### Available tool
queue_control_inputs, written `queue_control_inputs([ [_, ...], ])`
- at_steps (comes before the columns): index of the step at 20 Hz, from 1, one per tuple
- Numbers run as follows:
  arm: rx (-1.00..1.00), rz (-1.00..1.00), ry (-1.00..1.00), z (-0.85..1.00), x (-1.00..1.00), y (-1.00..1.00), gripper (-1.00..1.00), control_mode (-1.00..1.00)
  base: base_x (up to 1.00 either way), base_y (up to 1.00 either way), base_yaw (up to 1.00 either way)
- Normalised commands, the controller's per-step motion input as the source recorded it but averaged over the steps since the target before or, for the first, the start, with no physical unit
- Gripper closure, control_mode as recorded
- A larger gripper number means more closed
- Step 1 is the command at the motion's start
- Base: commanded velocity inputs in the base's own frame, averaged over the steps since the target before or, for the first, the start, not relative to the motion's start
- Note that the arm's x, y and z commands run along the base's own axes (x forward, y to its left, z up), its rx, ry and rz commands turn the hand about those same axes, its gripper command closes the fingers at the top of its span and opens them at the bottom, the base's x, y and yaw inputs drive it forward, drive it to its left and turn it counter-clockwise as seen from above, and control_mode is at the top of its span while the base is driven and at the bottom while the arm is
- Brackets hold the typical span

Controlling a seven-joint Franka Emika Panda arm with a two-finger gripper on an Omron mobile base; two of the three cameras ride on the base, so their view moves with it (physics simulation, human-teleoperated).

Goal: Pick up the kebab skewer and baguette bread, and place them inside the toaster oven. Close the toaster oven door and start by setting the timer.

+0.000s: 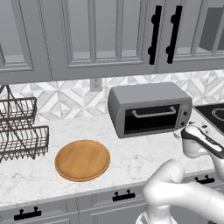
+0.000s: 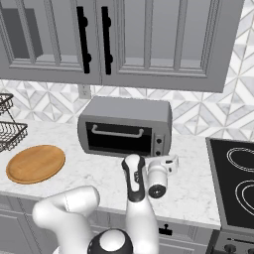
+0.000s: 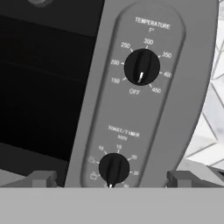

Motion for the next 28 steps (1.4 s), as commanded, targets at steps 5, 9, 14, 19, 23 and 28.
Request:
queue_control_inputs([
  [5,0.00,0.00,0.00,-0.05,0.13,0.00,-1.00,-1.00,0.00,0.00,0.00],
  [9,0.00,0.00,0.00,-0.08,0.05,0.00,-1.00,-1.00,0.00,0.00,0.00],
  [14,0.00,0.00,0.00,-0.01,0.08,0.00,-1.00,-1.00,0.00,0.00,0.00],
  [19,0.00,0.00,0.00,0.05,0.00,-0.02,-1.00,-1.00,0.00,0.00,0.00],
  [23,0.00,0.00,0.00,0.18,0.00,-0.03,-1.00,-1.00,0.00,0.00,0.00],
  [28,0.00,0.00,0.00,0.06,0.00,0.00,-1.00,-1.00,0.00,0.00,0.00],
])
